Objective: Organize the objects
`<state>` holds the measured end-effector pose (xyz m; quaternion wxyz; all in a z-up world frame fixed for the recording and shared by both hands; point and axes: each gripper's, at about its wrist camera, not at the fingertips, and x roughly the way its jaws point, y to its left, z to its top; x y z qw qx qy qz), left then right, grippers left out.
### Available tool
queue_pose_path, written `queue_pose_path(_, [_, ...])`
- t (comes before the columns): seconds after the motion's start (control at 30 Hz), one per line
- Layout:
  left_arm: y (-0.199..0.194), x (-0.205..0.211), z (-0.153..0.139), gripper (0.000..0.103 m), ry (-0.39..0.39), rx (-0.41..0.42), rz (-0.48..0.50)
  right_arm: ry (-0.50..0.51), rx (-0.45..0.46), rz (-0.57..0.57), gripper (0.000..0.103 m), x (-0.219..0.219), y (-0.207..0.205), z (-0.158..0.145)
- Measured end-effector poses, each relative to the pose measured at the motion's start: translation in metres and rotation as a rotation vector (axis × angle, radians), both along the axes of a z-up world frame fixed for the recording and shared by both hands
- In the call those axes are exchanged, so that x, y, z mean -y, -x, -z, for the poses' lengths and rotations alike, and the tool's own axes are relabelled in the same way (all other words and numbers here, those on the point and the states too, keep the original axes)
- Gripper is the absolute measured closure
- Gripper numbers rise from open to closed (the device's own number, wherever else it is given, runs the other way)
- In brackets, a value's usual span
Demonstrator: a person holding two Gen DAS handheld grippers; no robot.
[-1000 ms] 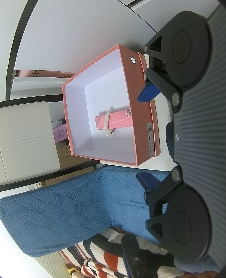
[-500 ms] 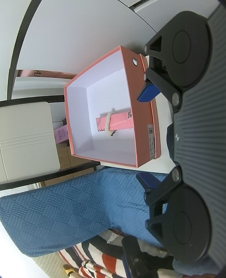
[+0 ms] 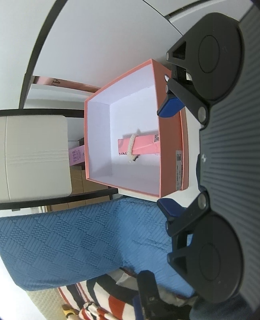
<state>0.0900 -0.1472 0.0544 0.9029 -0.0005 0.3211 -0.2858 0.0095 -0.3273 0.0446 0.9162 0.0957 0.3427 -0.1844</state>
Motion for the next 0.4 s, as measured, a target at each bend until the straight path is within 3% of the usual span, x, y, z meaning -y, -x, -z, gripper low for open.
queue_pose_path(0.4, [0.0002, 0.0011, 0.0016, 0.000, -0.004, -0.002, 0.005, 0.029, -0.003, -0.004, 0.014, -0.0037, -0.0002, -0.0021])
